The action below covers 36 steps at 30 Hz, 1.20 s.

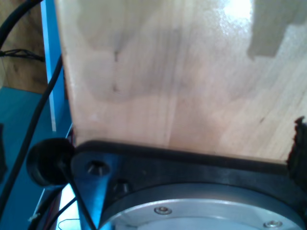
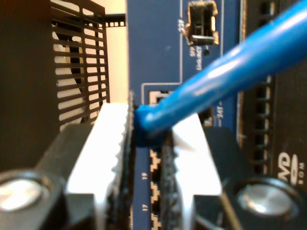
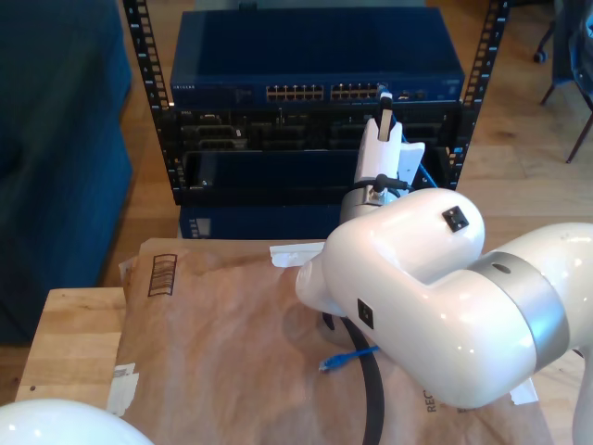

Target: Grab the cable and plug it in

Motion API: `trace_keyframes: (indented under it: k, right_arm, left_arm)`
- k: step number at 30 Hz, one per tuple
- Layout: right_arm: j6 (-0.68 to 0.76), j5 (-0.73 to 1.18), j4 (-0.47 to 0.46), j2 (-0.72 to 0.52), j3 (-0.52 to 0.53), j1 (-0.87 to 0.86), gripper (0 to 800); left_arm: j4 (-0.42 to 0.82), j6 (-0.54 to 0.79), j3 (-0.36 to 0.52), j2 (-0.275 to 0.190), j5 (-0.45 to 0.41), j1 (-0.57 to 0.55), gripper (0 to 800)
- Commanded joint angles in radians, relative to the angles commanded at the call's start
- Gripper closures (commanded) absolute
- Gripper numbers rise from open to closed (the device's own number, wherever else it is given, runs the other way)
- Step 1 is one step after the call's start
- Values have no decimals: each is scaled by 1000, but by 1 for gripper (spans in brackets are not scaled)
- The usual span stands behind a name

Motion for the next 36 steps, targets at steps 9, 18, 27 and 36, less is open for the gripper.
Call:
trace_keyframes:
  k: [9, 18, 27, 36]
  right_arm:
    - [0, 0, 0, 11, -5, -6, 800]
    - [-2, 0, 0, 14, -11, -6, 800]
    - [-2, 6, 0, 18, -17, -3, 800]
    - [-3, 25, 0, 14, -26, -2, 800]
  left_arm:
    - [0, 0, 0, 0, 0, 0, 0]
    - [2, 0, 0, 0, 0, 0, 0]
    - [0, 0, -2, 0, 0, 0, 0]
    - [0, 0, 0, 0, 0, 0, 0]
